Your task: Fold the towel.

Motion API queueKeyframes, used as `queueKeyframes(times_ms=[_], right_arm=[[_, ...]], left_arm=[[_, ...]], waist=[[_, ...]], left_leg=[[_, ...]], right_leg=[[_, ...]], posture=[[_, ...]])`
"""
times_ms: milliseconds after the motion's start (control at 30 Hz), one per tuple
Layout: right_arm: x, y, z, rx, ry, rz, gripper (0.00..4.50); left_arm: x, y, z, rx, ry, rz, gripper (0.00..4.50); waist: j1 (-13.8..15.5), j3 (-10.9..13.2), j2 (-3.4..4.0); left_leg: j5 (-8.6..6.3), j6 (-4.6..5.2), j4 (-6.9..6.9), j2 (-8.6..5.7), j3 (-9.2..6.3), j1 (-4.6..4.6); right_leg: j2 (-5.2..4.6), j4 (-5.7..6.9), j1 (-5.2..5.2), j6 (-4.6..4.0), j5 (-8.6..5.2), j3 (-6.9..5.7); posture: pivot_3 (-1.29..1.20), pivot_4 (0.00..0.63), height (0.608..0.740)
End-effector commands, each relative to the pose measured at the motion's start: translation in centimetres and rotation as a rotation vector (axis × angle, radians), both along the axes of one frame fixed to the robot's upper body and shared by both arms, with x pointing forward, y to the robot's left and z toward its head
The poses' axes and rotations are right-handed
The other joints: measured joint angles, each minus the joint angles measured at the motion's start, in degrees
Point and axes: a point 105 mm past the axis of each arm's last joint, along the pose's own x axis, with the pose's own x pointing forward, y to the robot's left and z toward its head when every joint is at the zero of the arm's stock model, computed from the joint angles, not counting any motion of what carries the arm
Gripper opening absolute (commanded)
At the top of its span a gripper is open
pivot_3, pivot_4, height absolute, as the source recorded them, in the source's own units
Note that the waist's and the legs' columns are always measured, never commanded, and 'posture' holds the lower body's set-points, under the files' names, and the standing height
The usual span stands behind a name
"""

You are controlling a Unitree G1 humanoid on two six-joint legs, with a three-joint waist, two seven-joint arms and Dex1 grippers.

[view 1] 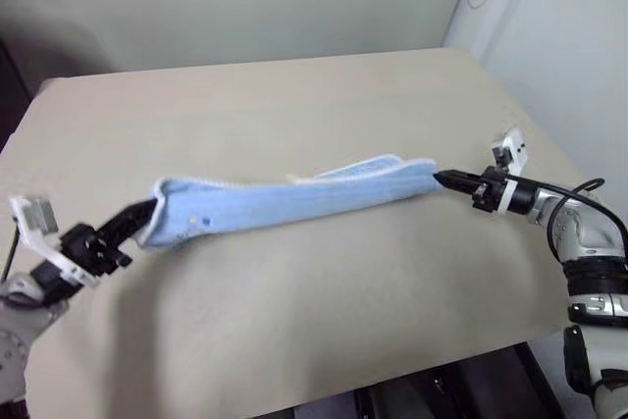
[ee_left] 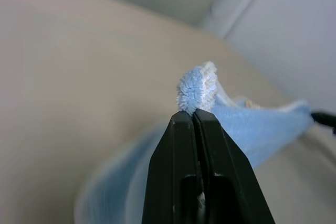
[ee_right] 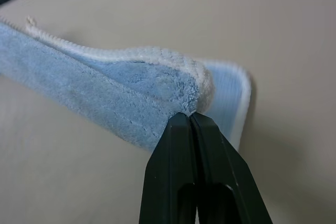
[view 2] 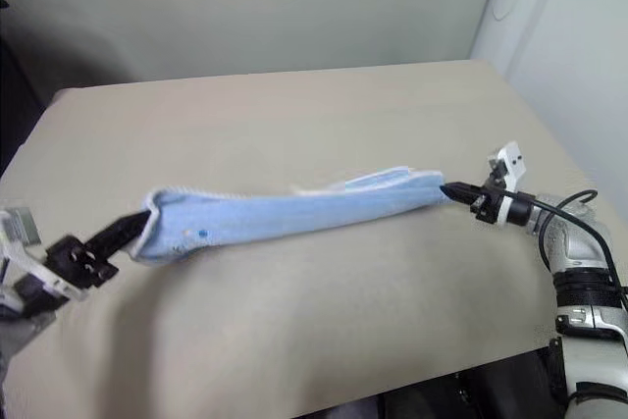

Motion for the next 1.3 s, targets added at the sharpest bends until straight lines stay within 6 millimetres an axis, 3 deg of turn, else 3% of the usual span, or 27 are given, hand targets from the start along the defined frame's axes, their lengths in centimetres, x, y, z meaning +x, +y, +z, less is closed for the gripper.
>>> queueKeyframes(times_ms=[33,233,467,833,900,1033,1200,1267,1300], right_arm=[[-0.2,-0.5,1.0,-0.046,-0.021,0.001,0.00],[1.7,-0.3,1.6,-0.061,-0.057,-0.061,0.00],[5.5,0.9,2.1,-0.096,-0.100,-0.165,0.00],[7.5,2.7,-1.4,-0.253,-0.085,-0.189,0.00],[7.6,2.5,-1.6,-0.257,-0.082,-0.195,0.00],[7.3,2.5,-1.4,-0.203,-0.065,-0.177,0.88],[7.7,1.0,0.1,-0.161,-0.127,-0.258,2.67],[7.6,0.1,1.0,-0.102,-0.132,-0.289,3.20],[7.4,-0.3,1.3,-0.062,-0.121,-0.295,3.20]], left_arm=[[-0.9,0.0,0.1,0.024,-0.004,0.008,0.01],[-1.1,0.0,-1.2,0.019,0.034,0.033,0.01],[1.4,2.0,-2.8,0.045,0.082,0.189,0.01],[2.2,1.4,-5.9,0.158,0.173,0.174,0.01],[2.2,1.6,-5.9,0.152,0.174,0.181,0.46],[2.1,2.1,-5.8,0.132,0.171,0.201,1.62],[2.0,4.1,-5.4,0.087,0.168,0.318,3.35],[1.9,5.4,-4.8,0.048,0.146,0.389,3.35],[1.8,6.2,-4.5,0.047,0.134,0.434,3.35]], waist=[[-0.1,0.0,0.00],[0.4,0.0,-0.02],[0.4,0.0,-0.01],[0.4,0.0,-0.02],[0.4,0.0,-0.01],[0.4,0.0,-0.03],[0.4,0.0,-0.02],[0.4,0.0,-0.02],[0.4,0.0,-0.02]], left_leg=[[0.00,0.01,0.08,-0.03,0.02,0.11],[-0.02,0.04,0.05,-0.09,0.03,0.53],[0.02,-0.04,-0.01,0.01,-0.15,0.56],[0.04,-0.09,-0.04,0.03,-0.17,0.30],[0.04,-0.09,-0.03,0.02,-0.16,0.30],[0.03,-0.10,-0.02,0.02,-0.16,0.28],[0.04,-0.13,-0.02,0.02,-0.09,0.28],[0.05,-0.14,-0.02,0.04,-0.08,0.28],[0.05,-0.15,-0.02,0.04,-0.02,0.27]], right_leg=[[0.01,-0.01,0.14,0.04,0.04,0.02],[0.04,-0.26,0.65,0.07,0.06,0.05],[0.15,-0.26,0.54,0.02,0.09,0.11],[0.16,-0.31,0.21,-0.04,0.11,0.20],[0.16,-0.30,0.21,-0.05,0.12,0.19],[0.14,-0.31,0.23,-0.06,0.11,0.17],[0.14,-0.29,0.22,-0.09,0.12,0.16],[0.15,-0.28,0.22,-0.11,0.12,0.16],[0.15,-0.28,0.20,-0.11,0.12,0.16]], posture=[[0.00,0.150,0.740],[0.00,0.150,0.740],[0.00,0.150,0.740],[0.00,0.150,0.740],[0.00,0.150,0.740],[0.00,0.150,0.740],[0.00,0.150,0.740],[0.00,0.150,0.740],[0.00,0.150,0.740]])
